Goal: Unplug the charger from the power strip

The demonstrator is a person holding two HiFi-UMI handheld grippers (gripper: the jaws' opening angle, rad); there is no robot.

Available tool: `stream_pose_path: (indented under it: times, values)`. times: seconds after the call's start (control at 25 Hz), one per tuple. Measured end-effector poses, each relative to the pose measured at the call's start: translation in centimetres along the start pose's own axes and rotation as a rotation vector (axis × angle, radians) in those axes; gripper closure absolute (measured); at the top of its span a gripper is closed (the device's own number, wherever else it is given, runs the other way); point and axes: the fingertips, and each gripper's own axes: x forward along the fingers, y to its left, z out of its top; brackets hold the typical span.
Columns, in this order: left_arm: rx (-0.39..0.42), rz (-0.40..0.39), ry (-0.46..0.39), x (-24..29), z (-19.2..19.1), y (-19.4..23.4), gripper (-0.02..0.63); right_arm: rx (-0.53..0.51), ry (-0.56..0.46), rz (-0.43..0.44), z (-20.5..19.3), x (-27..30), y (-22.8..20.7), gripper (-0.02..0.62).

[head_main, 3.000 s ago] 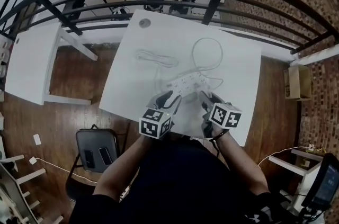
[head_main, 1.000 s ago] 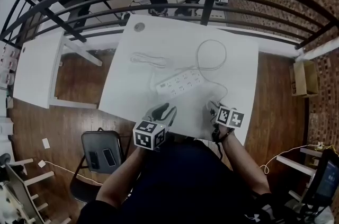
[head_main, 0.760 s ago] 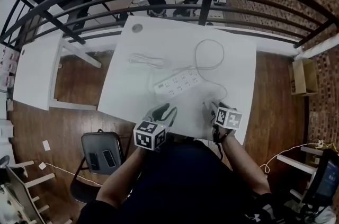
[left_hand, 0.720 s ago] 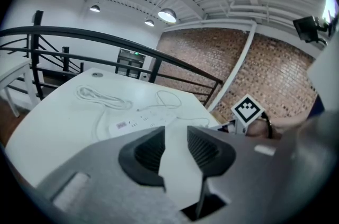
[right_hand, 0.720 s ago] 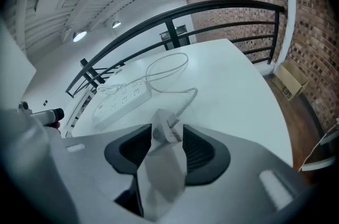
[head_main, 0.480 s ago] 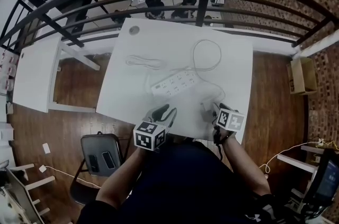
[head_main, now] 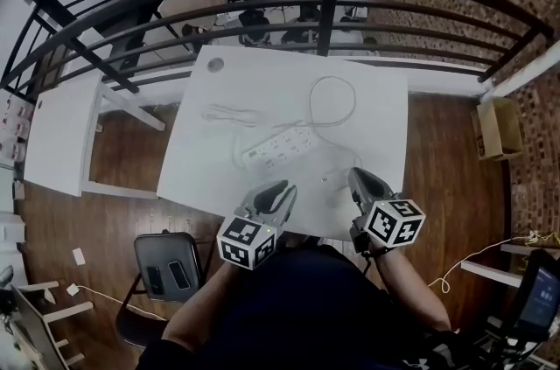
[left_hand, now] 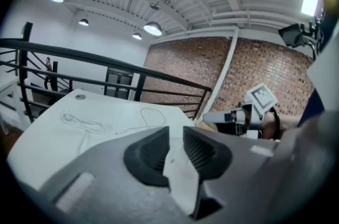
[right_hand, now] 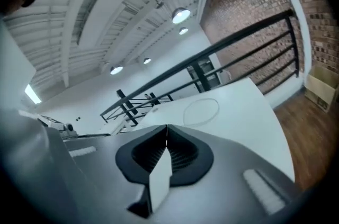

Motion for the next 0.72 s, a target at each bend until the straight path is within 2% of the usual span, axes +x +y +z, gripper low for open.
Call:
stream_pose_path:
  times: [0.08,0.2,0.36,0.6,0.72]
  values:
    - [0.044,-0.035,-0.038,-0.5,2.0,-1.8,0.594,-0.058,-0.052,0.078,2.0,-0.8,2.9,0.584]
    - [0.116,-0.081,-0.09,-1.4,4.5,-4.5,0.6,-0.136,-0.098,0.169,3.5,-1.8,6.6,0.584]
    - [0.193,-0.072,-0.139,-2.2,6.5,-6.5,0.6,-0.221,-0.142,0.248,4.3,-2.9,9.7,0.584]
    - [0.136,-0.029,-0.202,-3.8,7.7,-6.0,0.6,-0.361,-0.223,0.287,5.0,-3.9,11.8,0.584]
    - [0.125,-0.013,-0.225,-3.9,7.7,-5.5,0.6,-0.381,-0.231,0.289,4.9,-3.8,12.1,0.584]
